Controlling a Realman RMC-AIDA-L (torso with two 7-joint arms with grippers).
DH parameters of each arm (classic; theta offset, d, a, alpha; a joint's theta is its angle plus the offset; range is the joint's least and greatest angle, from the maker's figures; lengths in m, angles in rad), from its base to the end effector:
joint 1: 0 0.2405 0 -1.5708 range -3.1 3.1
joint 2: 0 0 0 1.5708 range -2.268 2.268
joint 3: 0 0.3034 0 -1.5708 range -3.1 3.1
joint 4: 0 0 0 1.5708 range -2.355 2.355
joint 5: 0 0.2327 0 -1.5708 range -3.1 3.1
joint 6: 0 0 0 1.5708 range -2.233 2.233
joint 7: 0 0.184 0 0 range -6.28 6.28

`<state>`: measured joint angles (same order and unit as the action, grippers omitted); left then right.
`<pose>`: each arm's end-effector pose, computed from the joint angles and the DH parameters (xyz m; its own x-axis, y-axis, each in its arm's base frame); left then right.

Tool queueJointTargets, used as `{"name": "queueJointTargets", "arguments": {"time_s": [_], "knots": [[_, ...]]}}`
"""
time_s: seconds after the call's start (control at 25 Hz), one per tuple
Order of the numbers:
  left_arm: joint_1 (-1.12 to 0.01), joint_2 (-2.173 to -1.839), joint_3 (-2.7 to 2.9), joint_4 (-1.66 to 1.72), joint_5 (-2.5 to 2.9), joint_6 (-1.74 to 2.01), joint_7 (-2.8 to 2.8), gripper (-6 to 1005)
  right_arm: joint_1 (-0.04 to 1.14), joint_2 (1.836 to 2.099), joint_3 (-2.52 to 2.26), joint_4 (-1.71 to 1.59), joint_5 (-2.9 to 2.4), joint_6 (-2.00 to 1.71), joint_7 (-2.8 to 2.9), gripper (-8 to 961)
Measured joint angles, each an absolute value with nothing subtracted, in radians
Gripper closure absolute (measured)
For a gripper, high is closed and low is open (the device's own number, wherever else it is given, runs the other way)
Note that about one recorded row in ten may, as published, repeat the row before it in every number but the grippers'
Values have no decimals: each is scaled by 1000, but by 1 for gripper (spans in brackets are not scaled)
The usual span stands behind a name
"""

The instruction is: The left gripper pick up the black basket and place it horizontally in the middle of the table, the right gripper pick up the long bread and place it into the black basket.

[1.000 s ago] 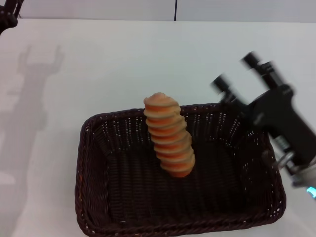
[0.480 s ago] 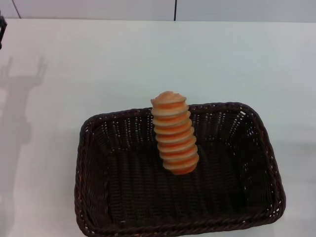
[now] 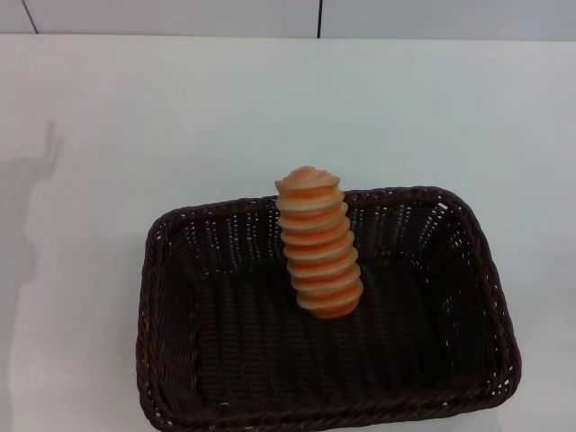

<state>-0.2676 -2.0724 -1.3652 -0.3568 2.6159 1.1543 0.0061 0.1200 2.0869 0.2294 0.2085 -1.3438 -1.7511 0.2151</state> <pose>-0.4046 0.3761 0.0095 0.7538 -0.1533 0.6390 0.6558 0.1141 -0.7463 0.4363 0.2259 0.0238 0.5972 0.3699 -0.7117 -0.8020 0.2876 -0.5235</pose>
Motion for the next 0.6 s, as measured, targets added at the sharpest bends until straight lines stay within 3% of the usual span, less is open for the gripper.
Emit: {"name": "queueJointTargets", "arguments": {"time_s": [0.6], "knots": [[-267, -2077, -1346, -332, 2614, 1155, 2, 191, 133, 2086, 227, 207, -1344, -1729, 203, 125]]}}
